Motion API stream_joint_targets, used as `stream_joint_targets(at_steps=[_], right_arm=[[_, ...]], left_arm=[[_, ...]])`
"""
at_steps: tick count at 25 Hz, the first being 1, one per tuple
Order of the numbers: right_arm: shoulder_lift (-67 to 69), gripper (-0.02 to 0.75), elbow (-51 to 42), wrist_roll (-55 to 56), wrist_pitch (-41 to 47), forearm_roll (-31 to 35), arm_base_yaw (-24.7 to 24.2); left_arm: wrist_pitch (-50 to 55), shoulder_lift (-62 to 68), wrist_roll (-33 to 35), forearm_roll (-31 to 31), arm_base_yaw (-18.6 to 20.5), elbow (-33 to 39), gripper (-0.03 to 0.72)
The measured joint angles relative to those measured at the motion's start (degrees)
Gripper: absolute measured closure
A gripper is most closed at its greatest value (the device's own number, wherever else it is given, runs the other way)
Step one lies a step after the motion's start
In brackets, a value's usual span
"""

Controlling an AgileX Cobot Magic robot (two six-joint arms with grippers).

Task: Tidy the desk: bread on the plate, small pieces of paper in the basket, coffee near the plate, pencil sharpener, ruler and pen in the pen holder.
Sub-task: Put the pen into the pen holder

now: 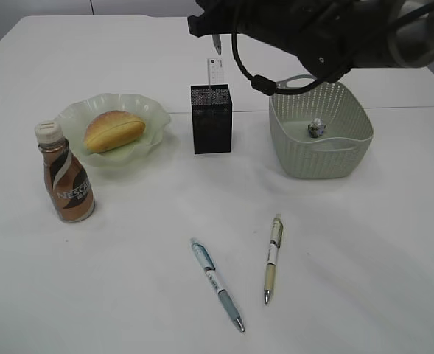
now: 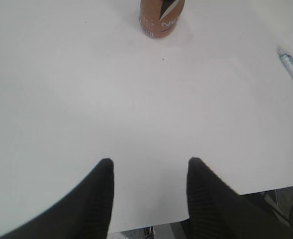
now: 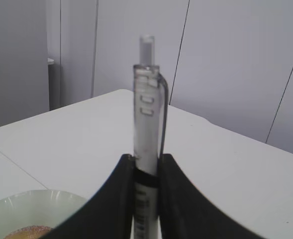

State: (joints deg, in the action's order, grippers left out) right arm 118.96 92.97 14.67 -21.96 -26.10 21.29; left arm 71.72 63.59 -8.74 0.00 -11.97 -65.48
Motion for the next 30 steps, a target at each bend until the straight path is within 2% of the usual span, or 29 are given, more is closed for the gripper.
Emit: stream_joint_targets(at_steps=[5, 19, 30], right_arm=[[3.55, 0.608, 0.0, -3.29, -1.21, 5.63, 0.01], [11.05, 0.605, 1.44, -7.19, -9.94, 10.2, 0.01], [13.07, 0.599, 2.28, -12.51, -11.35, 15.23, 0.01]], left_arm=[[0.0, 0.0, 0.0, 0.0, 0.0, 0.0, 0.338], [0.0, 0.0, 0.0, -2.71, 0.0, 0.0, 0.337], [0.0, 0.0, 0.0, -2.83, 0.0, 0.0, 0.338]])
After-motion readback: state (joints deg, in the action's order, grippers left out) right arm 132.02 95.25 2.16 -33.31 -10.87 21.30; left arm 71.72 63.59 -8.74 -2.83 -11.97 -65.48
